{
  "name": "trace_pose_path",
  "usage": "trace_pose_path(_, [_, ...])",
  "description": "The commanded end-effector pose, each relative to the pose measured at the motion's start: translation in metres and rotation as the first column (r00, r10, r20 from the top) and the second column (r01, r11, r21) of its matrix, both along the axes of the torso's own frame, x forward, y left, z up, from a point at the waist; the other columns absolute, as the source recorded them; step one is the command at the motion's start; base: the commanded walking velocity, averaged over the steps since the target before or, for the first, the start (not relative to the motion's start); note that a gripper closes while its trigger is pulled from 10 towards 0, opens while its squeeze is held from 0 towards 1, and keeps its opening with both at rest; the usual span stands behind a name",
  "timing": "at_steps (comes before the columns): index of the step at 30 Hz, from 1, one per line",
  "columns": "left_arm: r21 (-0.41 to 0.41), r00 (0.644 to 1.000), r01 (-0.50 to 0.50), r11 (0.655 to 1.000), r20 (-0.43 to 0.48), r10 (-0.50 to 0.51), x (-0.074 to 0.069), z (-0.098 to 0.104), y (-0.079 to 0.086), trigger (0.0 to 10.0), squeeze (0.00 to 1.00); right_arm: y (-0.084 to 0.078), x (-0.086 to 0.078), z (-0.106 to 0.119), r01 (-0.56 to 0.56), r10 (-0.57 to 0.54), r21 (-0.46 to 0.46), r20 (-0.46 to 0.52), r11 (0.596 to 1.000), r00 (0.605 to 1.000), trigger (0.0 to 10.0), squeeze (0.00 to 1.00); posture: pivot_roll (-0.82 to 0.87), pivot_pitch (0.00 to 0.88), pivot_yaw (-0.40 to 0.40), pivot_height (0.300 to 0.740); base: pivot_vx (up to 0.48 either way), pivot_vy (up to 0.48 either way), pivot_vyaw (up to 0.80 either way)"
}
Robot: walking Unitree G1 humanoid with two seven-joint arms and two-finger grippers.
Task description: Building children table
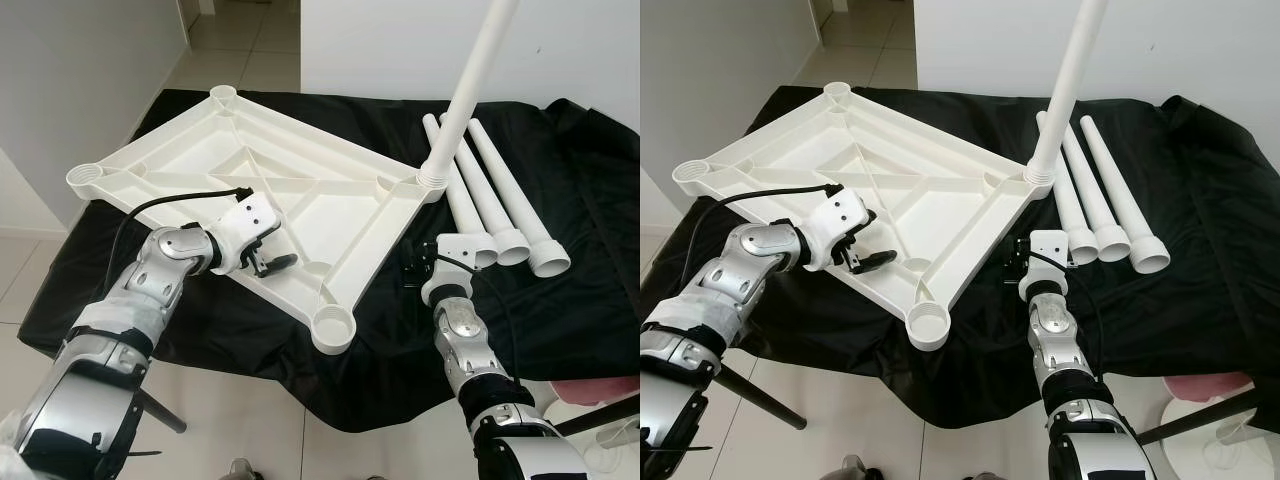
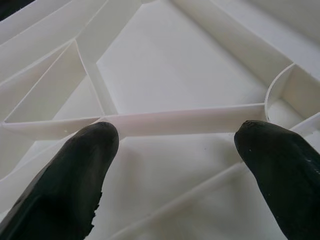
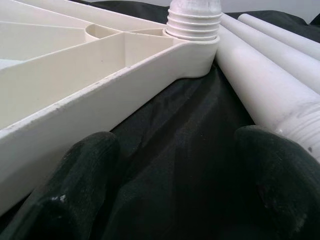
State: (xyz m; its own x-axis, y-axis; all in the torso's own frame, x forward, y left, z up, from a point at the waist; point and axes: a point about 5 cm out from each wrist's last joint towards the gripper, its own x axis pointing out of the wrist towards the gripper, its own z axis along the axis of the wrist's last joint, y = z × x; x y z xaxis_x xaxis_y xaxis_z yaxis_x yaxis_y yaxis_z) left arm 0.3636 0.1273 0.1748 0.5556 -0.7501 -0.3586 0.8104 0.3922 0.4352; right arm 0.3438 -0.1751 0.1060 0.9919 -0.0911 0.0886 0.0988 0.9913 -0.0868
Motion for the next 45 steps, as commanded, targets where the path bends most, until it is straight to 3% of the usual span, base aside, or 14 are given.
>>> trace_pose_path(1, [-0.006,0.969,0.210,0.978,-0.129,-0.209,-0.008,0.002,-0.004,10.0,0.00,-0.003,-0.003,-0.005,0.015,-0.015,-0.001,-0.019,1.000,1.000,10.0,0.00,-0.01,0.071,0.029,0.740,0.000,0.000,0.00])
trace_pose_path(8, [-0.095,0.960,0.223,0.970,-0.150,-0.235,-0.002,0.019,0.002,10.0,0.00,-0.001,-0.004,-0.005,0.019,-0.019,0.003,-0.019,1.000,1.000,10.0,0.00,-0.01,0.071,0.036,0.740,0.000,0.000,0.00])
trace_pose_path(13, [-0.083,0.945,0.262,0.962,-0.182,-0.273,-0.003,0.021,0.007,10.0,0.00,-0.001,-0.005,-0.005,0.016,-0.016,0.001,-0.022,1.000,1.000,10.0,0.00,-0.01,0.071,0.036,0.740,0.000,0.000,0.00])
trace_pose_path(19, [0.022,0.953,0.238,0.971,-0.199,-0.229,-0.001,0.005,0.010,10.0,0.00,-0.003,-0.005,-0.004,0.017,-0.017,-0.003,-0.023,1.000,1.000,10.0,0.00,-0.01,0.076,0.035,0.740,0.000,0.000,0.00])
trace_pose_path(22, [0.022,0.953,0.238,0.971,-0.199,-0.229,-0.001,0.005,0.010,10.0,0.00,-0.003,-0.005,-0.004,0.017,-0.017,-0.003,-0.023,1.000,1.000,10.0,0.00,-0.01,0.076,0.035,0.740,0.000,0.000,0.00])
trace_pose_path(27, [0.132,0.955,0.208,0.969,-0.240,-0.173,0.001,-0.014,0.014,10.0,0.00,-0.003,-0.005,-0.003,0.016,-0.016,-0.008,-0.024,1.000,1.000,10.0,0.00,-0.01,0.079,0.035,0.740,0.000,0.000,0.00])
trace_pose_path(29, [0.132,0.955,0.208,0.969,-0.240,-0.173,0.001,-0.014,0.014,10.0,0.00,-0.003,-0.005,-0.003,0.016,-0.016,-0.008,-0.024,1.000,1.000,10.0,0.00,-0.01,0.079,0.035,0.740,0.000,0.000,0.00])
trace_pose_path(34, [0.179,0.975,0.083,0.980,-0.216,-0.043,0.012,-0.015,0.012,10.0,0.00,-0.002,-0.005,-0.003,0.023,-0.023,-0.003,-0.024,1.000,0.999,10.0,0.00,0.00,0.079,0.050,0.740,0.000,0.000,0.00])
trace_pose_path(38, [0.189,0.978,0.064,0.980,-0.207,-0.024,0.013,-0.014,0.011,10.0,0.00,-0.002,-0.005,-0.003,0.024,-0.024,-0.001,-0.025,1.000,0.999,10.0,0.00,0.01,0.081,0.047,0.740,0.000,0.000,0.00])
trace_pose_path(39, [0.215,0.980,0.024,0.976,-0.198,0.019,0.017,-0.014,0.011,10.0,0.00,0.002,-0.005,-0.004,0.013,-0.013,-0.001,-0.029,1.000,0.999,10.0,0.00,0.01,0.084,0.041,0.740,0.000,0.000,0.00])
trace_pose_path(45, [0.222,0.976,0.020,0.975,-0.215,0.029,0.017,-0.017,0.010,10.0,0.00,0.004,-0.005,-0.003,0.001,-0.001,-0.004,-0.028,1.000,1.000,10.0,0.00,0.01,0.087,0.041,0.740,0.000,0.000,0.00])
